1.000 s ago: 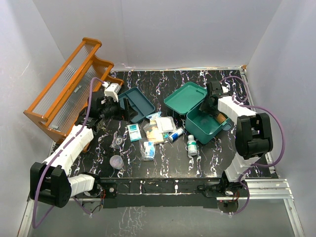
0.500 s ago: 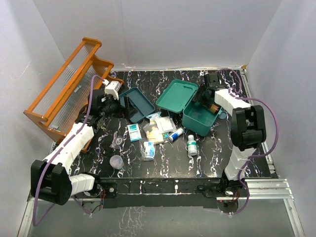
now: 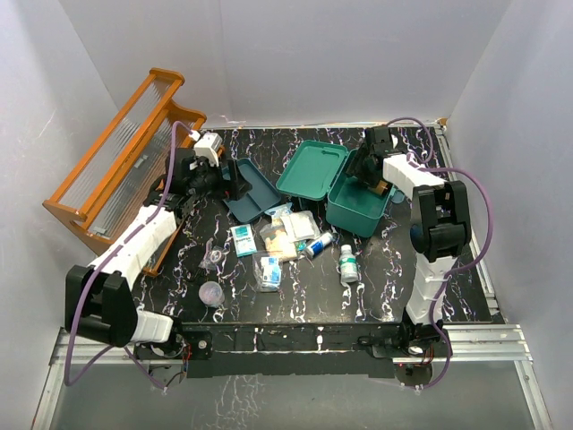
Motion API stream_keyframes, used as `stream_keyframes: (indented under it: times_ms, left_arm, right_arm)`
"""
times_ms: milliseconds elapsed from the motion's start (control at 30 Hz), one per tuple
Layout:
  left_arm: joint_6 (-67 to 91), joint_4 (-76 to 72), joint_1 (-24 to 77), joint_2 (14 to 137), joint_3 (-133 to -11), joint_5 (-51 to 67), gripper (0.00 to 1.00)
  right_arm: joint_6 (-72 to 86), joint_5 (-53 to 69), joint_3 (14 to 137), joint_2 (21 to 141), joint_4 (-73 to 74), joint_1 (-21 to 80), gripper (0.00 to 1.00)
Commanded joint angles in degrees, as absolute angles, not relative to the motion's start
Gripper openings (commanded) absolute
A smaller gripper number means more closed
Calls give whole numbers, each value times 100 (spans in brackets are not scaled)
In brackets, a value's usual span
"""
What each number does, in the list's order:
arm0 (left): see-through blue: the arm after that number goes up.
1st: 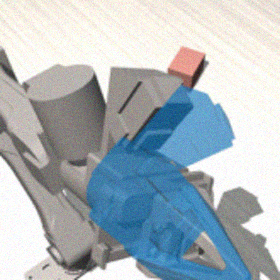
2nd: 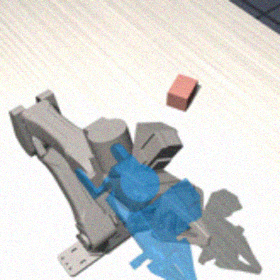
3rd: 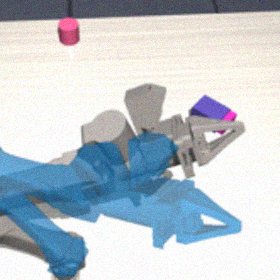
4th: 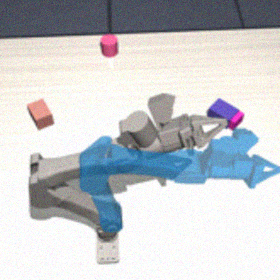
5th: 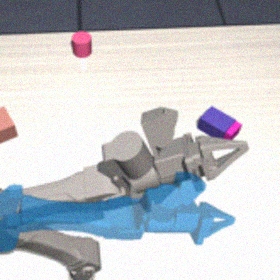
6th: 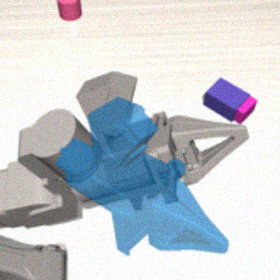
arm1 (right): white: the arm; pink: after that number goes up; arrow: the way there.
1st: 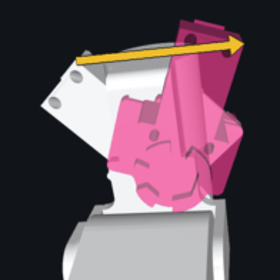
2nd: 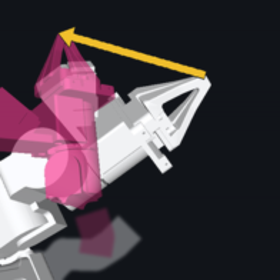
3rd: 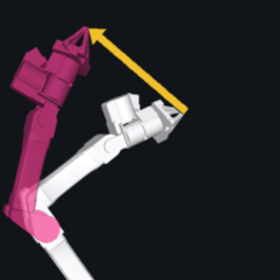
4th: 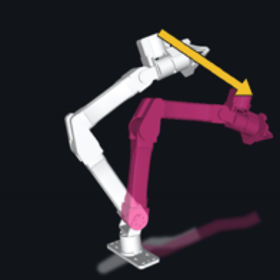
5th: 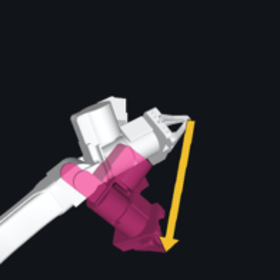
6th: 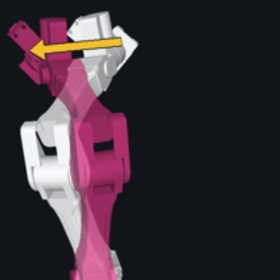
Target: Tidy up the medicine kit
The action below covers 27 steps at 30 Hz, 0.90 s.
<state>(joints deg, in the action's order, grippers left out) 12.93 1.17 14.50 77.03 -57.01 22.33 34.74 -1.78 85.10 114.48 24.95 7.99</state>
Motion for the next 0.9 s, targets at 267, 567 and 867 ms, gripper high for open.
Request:
stream_keyframes:
  times_ms: [267,567,867]
  left_arm:
    - [1919,-678,1485,8587,-6709,2124,85]
    - [2316,-611,1482,8633,-6971,1873,85]
    - [2377,-613,1491,7631,-6116,1827,87]
  right_arm:
    - [2611,-380,9184,10329,3441,817,49]
    - [2464,334,8926,8797,4605,1056,59]
    - [2566,283,7654,7124,5449,1679,69]
